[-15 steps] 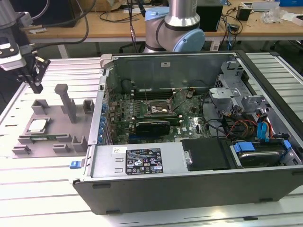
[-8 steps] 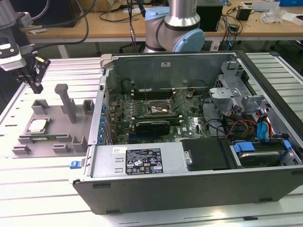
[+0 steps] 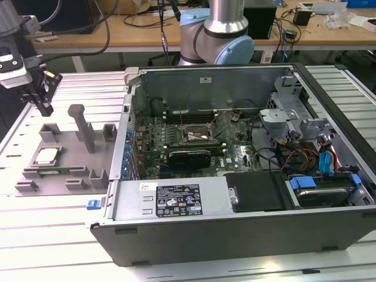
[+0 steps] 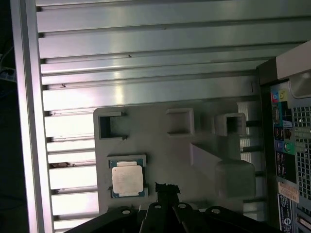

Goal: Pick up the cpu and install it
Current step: 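Pick up the cpu and move it towards the insertion slot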

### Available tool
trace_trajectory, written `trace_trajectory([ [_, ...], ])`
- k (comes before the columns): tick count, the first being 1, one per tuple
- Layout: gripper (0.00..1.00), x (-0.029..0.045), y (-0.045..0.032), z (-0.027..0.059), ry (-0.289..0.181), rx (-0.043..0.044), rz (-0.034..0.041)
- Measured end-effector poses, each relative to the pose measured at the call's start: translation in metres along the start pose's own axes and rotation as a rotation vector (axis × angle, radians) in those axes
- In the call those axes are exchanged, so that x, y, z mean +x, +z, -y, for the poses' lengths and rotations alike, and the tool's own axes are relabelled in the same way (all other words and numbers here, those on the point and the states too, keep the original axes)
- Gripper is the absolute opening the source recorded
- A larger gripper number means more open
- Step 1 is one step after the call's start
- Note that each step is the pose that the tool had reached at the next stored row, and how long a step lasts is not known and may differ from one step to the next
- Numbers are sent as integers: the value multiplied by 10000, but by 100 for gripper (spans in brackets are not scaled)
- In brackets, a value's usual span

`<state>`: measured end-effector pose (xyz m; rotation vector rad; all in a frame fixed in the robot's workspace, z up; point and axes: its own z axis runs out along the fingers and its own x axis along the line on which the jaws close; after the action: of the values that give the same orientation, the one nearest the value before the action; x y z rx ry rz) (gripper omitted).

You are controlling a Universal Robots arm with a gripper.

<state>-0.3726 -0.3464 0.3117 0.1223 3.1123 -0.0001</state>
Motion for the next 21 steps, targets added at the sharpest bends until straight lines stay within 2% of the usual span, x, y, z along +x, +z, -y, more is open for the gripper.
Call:
trace_trajectory([
  [3,11,32,8,3,-1,2,-2],
  [6,11,125,42,10,-1,1,-2],
  [11,11,231,90,19,-1,1,-1],
  [13,11,276,150,22,-1,2,-2],
  [21,11,363,343,55,0,1,-2],
])
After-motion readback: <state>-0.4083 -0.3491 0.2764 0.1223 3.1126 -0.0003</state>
